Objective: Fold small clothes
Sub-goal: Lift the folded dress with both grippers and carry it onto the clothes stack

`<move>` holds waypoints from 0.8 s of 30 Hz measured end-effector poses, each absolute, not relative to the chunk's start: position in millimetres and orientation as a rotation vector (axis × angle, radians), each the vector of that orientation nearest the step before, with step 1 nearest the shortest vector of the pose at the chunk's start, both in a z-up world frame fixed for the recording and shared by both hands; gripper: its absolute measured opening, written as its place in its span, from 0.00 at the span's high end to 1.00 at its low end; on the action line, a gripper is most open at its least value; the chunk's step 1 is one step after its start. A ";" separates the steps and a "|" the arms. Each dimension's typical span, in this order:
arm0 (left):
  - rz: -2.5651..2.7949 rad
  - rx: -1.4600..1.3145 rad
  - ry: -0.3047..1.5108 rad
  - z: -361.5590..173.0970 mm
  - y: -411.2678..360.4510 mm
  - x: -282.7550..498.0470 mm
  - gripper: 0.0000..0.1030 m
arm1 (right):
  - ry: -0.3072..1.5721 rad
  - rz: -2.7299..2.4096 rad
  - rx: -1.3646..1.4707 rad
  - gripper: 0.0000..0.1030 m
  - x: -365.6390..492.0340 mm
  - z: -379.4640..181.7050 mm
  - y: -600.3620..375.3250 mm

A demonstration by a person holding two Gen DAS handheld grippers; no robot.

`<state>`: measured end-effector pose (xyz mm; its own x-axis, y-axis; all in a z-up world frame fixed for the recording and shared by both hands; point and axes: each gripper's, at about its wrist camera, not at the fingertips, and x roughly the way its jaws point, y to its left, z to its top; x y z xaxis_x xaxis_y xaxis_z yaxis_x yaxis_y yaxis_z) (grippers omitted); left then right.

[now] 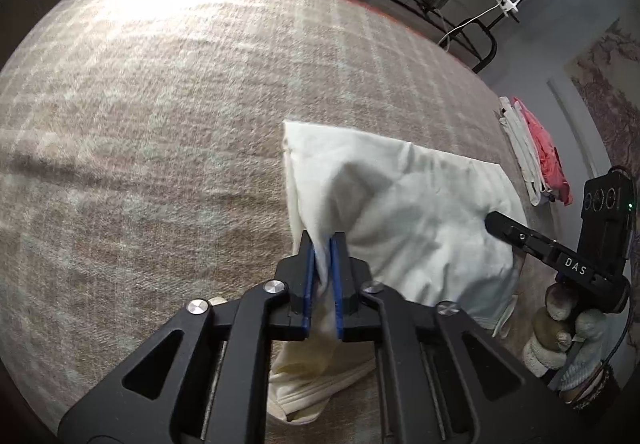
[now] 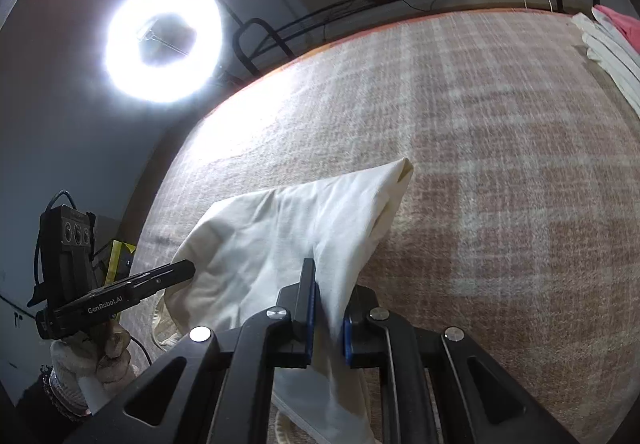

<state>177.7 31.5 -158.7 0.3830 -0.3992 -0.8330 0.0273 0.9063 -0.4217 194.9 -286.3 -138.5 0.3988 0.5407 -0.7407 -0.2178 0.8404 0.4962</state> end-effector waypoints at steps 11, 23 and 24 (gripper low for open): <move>-0.341 -0.685 1.183 -186.8 58.9 198.3 0.55 | 1.120 0.489 0.503 0.61 197.8 -164.6 -310.3; -0.281 -0.374 1.082 -159.4 9.3 188.1 0.92 | 1.097 0.482 0.410 0.93 190.4 -158.2 -290.4; -0.281 -0.335 1.056 -152.4 3.7 184.0 0.92 | 1.079 0.473 0.361 0.93 187.8 -151.6 -286.0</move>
